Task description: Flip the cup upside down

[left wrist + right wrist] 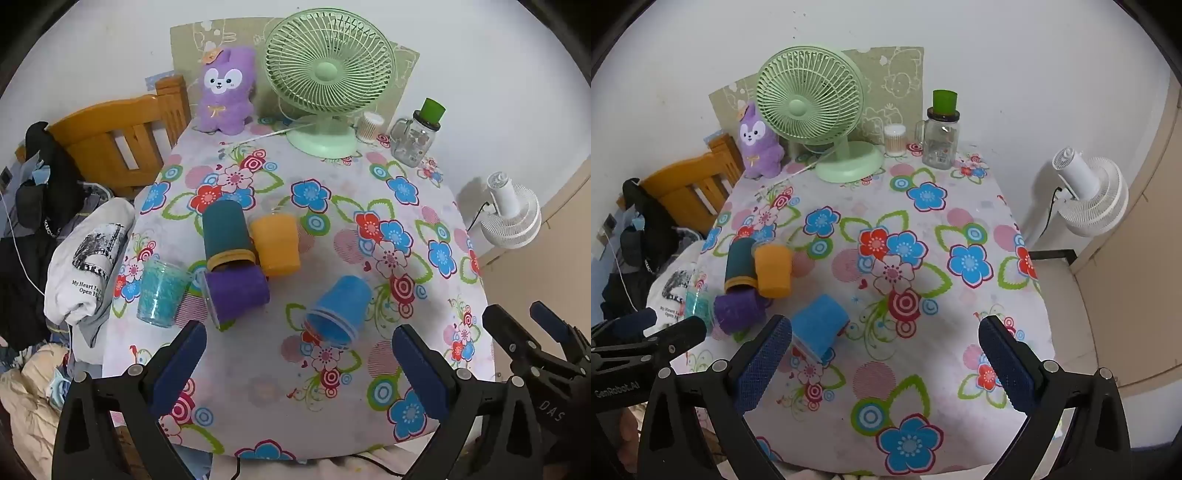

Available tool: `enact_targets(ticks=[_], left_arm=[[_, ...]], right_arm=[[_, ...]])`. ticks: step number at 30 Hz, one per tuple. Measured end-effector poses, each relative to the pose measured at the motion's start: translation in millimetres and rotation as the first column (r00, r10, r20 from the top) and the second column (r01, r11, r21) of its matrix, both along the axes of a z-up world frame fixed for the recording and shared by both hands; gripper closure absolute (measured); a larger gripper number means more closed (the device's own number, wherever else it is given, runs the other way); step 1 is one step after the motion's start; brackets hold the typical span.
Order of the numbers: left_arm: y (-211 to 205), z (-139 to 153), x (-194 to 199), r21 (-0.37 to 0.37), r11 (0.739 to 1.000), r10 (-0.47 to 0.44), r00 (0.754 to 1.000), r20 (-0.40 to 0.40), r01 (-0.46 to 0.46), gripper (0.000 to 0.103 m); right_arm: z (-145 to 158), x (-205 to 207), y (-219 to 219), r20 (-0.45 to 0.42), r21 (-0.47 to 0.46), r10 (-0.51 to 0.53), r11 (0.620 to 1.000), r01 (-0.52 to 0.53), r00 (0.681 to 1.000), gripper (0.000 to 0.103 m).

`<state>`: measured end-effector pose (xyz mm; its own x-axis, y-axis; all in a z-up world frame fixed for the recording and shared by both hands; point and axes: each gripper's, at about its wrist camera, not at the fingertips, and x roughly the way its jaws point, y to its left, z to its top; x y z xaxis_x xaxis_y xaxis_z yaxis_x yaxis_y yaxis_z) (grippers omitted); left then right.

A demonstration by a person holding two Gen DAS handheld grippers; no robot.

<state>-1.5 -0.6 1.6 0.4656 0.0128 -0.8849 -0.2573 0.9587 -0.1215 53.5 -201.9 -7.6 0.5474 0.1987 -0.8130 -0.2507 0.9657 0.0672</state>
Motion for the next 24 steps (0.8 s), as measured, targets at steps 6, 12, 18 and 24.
enact_targets(ticks=[6, 12, 18, 24], left_arm=[[-3.6, -4.2, 6.6, -0.013, 1.000, -0.005, 1.000, -0.030, 0.004, 0.001], [-4.5, -2.6, 7.5, -0.011, 1.000, -0.024, 0.999, -0.026, 0.024, 0.001], [-8.5, -2.1, 9.7, -0.003, 1.000, -0.030, 0.999, -0.026, 0.029, 0.001], [-12.2, 1.5, 12.7, 0.006, 1.000, -0.028, 0.999, -0.024, 0.028, 0.001]], right_arm=[[-1.2, 0.5, 1.5, -0.006, -0.001, 0.014, 1.000, -0.014, 1.000, 0.001], [1.8, 3.4, 1.5, -0.002, -0.040, 0.030, 0.999, -0.031, 1.000, 0.001], [1.1, 2.6, 0.4, -0.002, -0.042, 0.037, 0.998, -0.037, 0.999, 0.001], [0.9, 3.3, -0.4, -0.001, -0.055, 0.049, 0.997, -0.049, 0.999, 0.001]])
